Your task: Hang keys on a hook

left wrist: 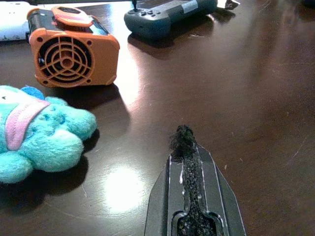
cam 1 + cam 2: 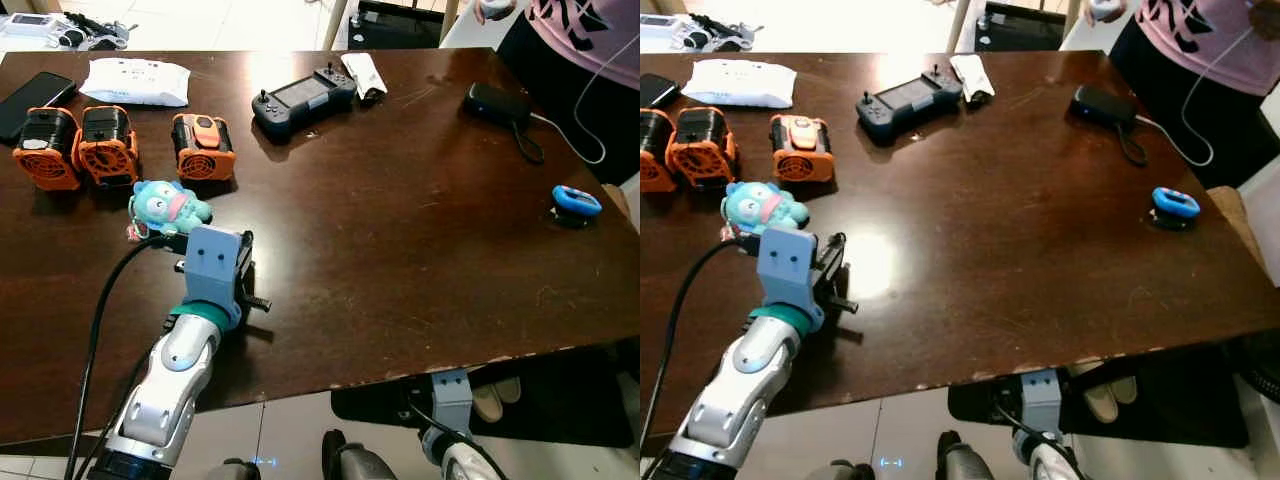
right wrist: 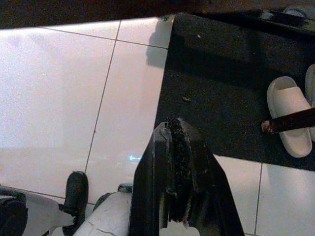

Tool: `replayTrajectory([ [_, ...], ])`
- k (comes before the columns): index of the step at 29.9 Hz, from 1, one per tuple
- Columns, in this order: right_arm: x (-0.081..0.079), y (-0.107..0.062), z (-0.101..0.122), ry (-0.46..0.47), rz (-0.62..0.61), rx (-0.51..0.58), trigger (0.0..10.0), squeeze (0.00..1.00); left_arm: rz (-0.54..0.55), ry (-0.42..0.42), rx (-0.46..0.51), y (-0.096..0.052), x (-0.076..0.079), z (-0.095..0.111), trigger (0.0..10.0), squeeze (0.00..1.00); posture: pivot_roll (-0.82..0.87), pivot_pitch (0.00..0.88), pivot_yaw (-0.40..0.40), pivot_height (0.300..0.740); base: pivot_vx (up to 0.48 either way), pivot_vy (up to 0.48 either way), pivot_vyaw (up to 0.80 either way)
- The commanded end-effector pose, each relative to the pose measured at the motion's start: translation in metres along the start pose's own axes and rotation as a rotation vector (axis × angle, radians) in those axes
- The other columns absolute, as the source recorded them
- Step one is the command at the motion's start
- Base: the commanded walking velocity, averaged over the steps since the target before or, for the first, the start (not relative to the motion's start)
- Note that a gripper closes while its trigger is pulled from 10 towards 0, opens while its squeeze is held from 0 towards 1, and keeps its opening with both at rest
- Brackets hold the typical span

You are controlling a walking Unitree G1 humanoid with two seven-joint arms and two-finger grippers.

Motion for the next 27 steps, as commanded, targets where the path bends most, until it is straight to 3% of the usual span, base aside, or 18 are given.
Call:
replayTrajectory([
  [1, 0.0047, 0.0016, 0.0115, 0.001, -0.011, 0.056, 10.0, 0.0, -0.005, 0.001, -0.027, -0.003, 0.0017, -0.009, 10.0, 0.0, -0.06, 0.138, -0.015, 0.74, -0.337, 0.0, 0.0],
  [27, 0.0028, 0.0021, 0.0101, -0.001, -0.002, 0.045, 10.0, 0.0, 0.012, 0.013, -0.024, -0.0038, -0.0006, -0.0103, 10.0, 0.0, -0.05, 0.147, -0.018, 0.74, -0.343, 0.0, 0.0],
])
Point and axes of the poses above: a point about 5 cm out from each wrist's last joint towards the gripper, its own y axis pointing out of the wrist towards the gripper, its own z axis along the axis of the wrist's last joint, x = y × z, the point moved 3 cm from there along y, pointing out of the wrist towards the gripper
